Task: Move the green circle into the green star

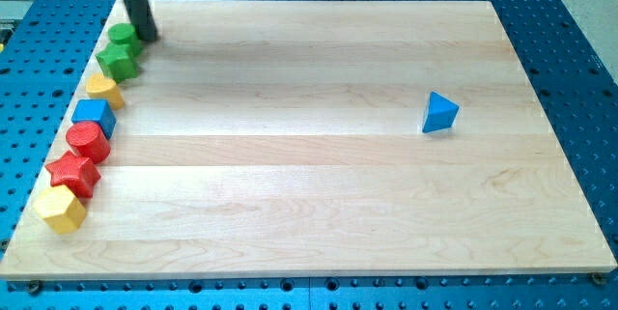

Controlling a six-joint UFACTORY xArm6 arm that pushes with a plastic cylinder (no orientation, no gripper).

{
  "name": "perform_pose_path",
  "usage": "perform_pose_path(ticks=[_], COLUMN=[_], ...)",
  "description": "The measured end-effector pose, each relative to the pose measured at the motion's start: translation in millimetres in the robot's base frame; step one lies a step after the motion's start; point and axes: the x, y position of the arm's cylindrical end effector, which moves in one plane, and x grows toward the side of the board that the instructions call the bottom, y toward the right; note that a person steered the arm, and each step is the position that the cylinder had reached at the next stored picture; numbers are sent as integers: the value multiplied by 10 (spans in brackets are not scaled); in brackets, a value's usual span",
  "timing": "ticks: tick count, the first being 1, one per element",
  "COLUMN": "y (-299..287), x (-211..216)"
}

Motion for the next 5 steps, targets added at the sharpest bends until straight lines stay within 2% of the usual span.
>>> perform_pose_path(ticks=[1,2,3,4,5], y=[699,1275,897,384,211], x=[-213,-196,255,369,643])
